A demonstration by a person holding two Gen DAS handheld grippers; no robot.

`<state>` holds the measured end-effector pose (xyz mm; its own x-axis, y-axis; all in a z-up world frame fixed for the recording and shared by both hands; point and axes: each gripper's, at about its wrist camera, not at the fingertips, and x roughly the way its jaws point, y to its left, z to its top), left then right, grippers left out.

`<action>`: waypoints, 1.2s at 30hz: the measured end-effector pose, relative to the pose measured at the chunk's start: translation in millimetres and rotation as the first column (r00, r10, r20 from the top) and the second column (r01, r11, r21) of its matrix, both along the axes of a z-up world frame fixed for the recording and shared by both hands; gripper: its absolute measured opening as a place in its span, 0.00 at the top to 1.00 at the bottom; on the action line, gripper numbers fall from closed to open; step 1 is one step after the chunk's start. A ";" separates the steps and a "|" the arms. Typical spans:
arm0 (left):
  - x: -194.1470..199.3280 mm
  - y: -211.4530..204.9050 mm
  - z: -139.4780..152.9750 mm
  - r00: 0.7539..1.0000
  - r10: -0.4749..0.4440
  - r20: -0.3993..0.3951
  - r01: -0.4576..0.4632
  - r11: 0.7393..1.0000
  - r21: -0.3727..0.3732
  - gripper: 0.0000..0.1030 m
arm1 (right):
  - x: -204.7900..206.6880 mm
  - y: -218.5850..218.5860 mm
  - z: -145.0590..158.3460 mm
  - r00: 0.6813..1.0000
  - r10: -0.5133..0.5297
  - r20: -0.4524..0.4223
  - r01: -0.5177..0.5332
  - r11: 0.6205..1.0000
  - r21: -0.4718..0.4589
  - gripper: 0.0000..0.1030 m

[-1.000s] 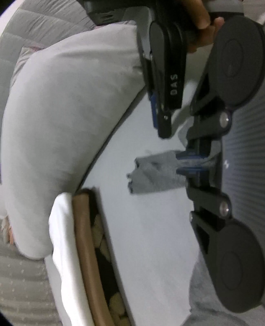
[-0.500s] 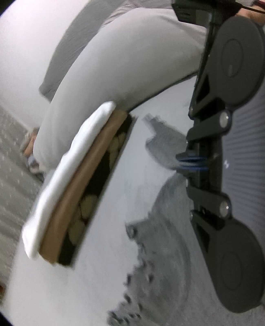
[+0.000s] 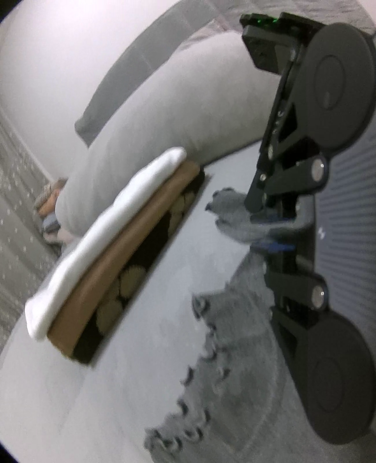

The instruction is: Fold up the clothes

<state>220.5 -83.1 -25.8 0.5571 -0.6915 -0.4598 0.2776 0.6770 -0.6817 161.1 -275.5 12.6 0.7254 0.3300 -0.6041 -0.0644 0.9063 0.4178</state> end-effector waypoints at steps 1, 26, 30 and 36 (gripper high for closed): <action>-1.4 -0.7 2.5 1.000 -0.009 0.018 0.010 1.000 -0.006 0.63 | -2.5 -0.4 4.2 1.000 0.002 0.013 -0.002 1.000 -0.002 0.95; -18.7 82.3 -14.4 0.993 0.120 0.001 -0.117 0.975 -0.187 0.49 | -7.6 64.9 51.4 0.952 0.304 0.043 -0.301 0.952 -0.056 0.75; -15.0 80.2 -18.5 0.989 0.148 -0.021 -0.150 0.977 -0.153 0.79 | -3.5 66.4 44.4 0.961 0.275 0.025 -0.272 0.959 -0.085 0.74; -22.4 71.8 -6.2 0.992 0.121 0.045 -0.125 0.988 0.086 0.95 | -2.0 78.3 31.9 0.946 0.323 -0.019 -0.323 0.943 -0.077 0.73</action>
<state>198.1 -11.3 -32.0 0.6544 -0.5741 -0.4921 0.2140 0.7649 -0.6076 159.1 -197.2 44.4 0.5839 0.4979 -0.6413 -0.3571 0.8669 0.3479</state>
